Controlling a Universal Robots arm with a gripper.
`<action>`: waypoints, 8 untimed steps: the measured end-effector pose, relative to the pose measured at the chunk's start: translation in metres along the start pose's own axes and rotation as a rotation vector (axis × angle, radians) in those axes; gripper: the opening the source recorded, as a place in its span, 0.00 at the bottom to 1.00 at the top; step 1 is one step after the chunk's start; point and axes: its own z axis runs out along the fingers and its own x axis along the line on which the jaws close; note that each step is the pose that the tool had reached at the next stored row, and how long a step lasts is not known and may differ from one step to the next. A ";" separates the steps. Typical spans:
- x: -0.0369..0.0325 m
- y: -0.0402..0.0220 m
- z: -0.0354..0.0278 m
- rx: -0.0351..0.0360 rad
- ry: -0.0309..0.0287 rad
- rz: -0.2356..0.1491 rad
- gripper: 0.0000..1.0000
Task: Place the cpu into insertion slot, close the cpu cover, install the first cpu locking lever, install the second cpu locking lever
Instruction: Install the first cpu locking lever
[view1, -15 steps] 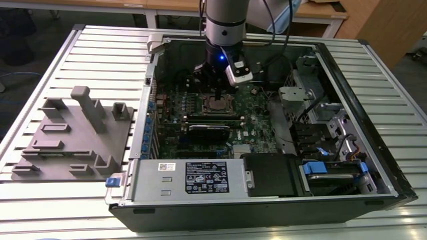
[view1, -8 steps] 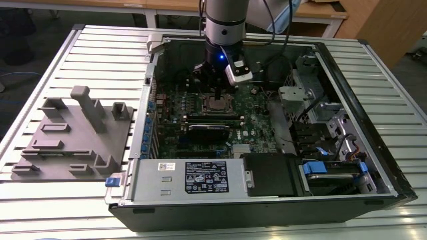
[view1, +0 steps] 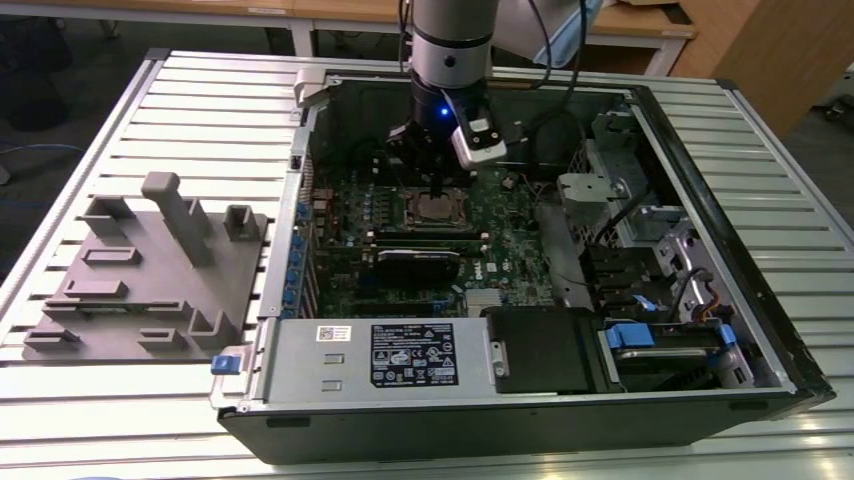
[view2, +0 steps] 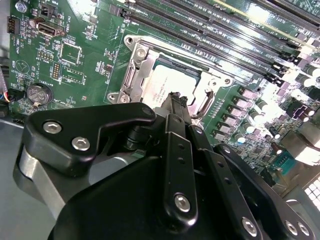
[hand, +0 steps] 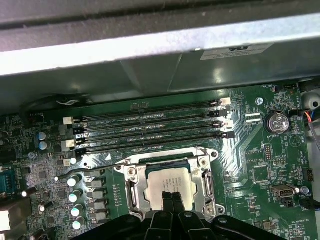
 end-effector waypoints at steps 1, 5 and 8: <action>0.0000 0.0000 -0.0015 0.0000 0.0000 0.000 0.10; 0.0000 0.0000 -0.0023 0.0004 0.0002 0.000 0.10; -0.0001 0.0000 -0.0038 0.0000 0.0000 0.000 0.10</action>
